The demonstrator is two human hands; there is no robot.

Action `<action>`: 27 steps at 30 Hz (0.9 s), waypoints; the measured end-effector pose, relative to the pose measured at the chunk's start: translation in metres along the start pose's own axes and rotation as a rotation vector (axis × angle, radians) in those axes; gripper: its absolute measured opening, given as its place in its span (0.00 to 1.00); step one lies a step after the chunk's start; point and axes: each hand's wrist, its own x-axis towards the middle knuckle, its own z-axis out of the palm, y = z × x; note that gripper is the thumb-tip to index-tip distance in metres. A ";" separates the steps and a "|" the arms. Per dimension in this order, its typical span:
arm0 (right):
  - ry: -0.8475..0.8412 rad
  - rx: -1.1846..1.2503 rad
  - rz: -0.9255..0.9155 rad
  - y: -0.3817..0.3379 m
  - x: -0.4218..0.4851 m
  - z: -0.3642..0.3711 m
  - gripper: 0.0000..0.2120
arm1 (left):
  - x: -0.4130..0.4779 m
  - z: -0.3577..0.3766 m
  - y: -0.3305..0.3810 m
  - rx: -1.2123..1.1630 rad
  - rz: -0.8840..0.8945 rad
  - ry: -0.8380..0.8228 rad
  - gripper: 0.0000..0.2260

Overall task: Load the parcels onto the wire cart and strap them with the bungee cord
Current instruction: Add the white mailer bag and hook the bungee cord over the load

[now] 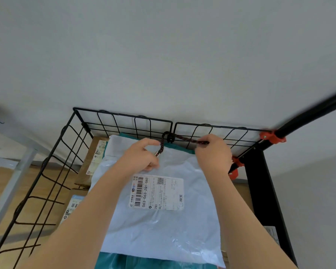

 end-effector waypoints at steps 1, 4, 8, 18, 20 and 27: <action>-0.074 -0.135 -0.011 0.001 0.000 -0.003 0.14 | 0.000 0.002 0.004 0.043 -0.011 -0.058 0.20; -0.216 -0.383 -0.009 0.005 -0.002 -0.014 0.10 | -0.001 0.006 0.016 0.064 -0.085 -0.138 0.12; -0.218 -0.524 0.010 0.013 -0.008 -0.035 0.06 | -0.005 0.006 0.016 0.045 -0.132 -0.091 0.05; -0.132 -0.494 -0.045 -0.011 -0.058 -0.071 0.10 | -0.054 0.006 -0.002 -0.020 0.005 -0.078 0.04; -0.143 -0.485 -0.069 -0.018 -0.066 -0.075 0.11 | -0.065 0.005 -0.006 -0.041 0.028 -0.093 0.04; -0.577 -0.312 -0.032 -0.023 -0.087 -0.055 0.15 | -0.085 0.002 -0.036 0.043 -0.011 -0.145 0.18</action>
